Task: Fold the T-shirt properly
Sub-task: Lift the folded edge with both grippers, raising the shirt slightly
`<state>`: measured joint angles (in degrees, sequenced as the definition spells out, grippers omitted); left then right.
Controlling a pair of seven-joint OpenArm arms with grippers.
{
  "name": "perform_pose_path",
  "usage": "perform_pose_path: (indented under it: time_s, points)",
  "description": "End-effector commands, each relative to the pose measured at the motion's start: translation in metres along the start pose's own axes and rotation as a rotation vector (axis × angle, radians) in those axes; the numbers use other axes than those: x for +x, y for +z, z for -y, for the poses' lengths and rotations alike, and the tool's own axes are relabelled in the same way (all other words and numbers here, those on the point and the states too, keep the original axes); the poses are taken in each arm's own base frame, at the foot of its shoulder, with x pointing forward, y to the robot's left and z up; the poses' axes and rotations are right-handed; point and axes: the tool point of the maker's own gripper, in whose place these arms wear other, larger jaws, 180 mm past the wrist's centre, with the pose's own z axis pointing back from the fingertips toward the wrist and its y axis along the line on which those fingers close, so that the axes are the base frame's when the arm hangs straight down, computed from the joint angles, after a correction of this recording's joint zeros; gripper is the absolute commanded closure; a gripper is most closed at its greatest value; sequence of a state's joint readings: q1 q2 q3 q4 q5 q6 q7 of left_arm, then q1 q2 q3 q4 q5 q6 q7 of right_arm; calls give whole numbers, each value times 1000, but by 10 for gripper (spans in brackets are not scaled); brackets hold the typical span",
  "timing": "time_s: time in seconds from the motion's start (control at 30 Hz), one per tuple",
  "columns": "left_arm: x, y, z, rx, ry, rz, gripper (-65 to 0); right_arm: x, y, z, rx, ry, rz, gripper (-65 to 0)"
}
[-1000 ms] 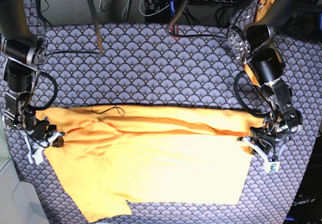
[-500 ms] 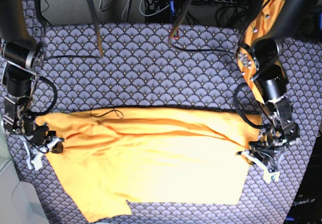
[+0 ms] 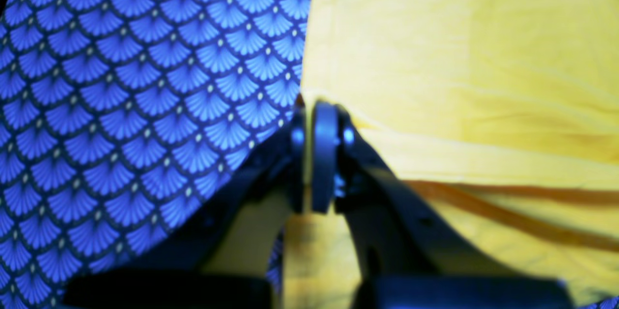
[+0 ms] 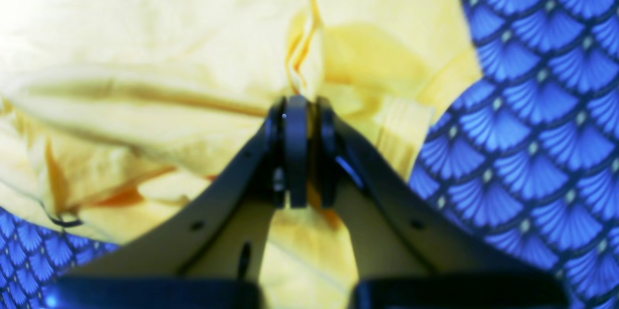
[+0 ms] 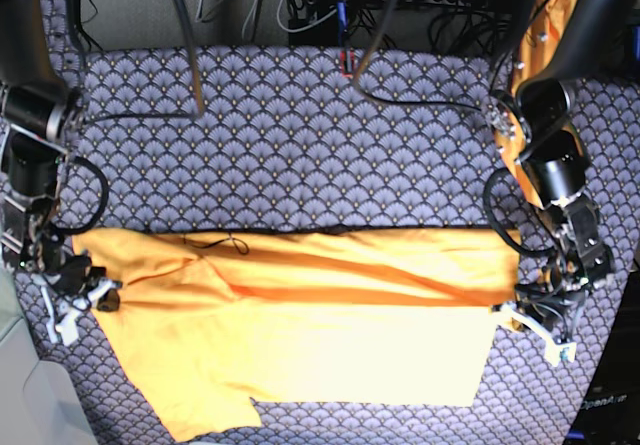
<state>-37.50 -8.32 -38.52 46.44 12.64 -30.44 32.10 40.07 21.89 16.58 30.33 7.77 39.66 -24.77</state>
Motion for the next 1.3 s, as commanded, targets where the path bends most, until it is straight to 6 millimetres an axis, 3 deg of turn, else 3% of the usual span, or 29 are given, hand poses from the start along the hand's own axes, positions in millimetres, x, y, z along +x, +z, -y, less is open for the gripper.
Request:
perform_pose_path:
  time_s: [0.0, 0.37, 0.6, 0.83, 0.93, 1.0, 1.17, 1.27]
  points:
    - [37, 5, -3, 4, -5, 91, 0, 42, 9, 6, -7, 15, 104, 0]
    - [36, 3, 3, -7, -5, 91, 0, 52, 8, 2, 0, 18, 119, -10]
    - [36, 4, 2, -6, -3, 91, 0, 50, 8, 3, -1, 13, 118, -96]
    - [33, 4, 1, -5, 1, 81, 0, 48, 8, 3, -1, 11, 116, -264]
    - [31, 3, 2, -6, 2, 76, 0, 48, 10, 6, -6, 11, 113, -294]
    - [22, 4, 0, -3, 0, 63, -59, 48, 10, 6, -8, 11, 112, -298]
    - [-4, 7, -2, -4, 5, 43, -364, 34, 18, 22, -37, 11, 87, -298]
    - [-3, 15, -2, -25, 37, 92, -436, 25, 24, 34, -59, 10, 70, -298]
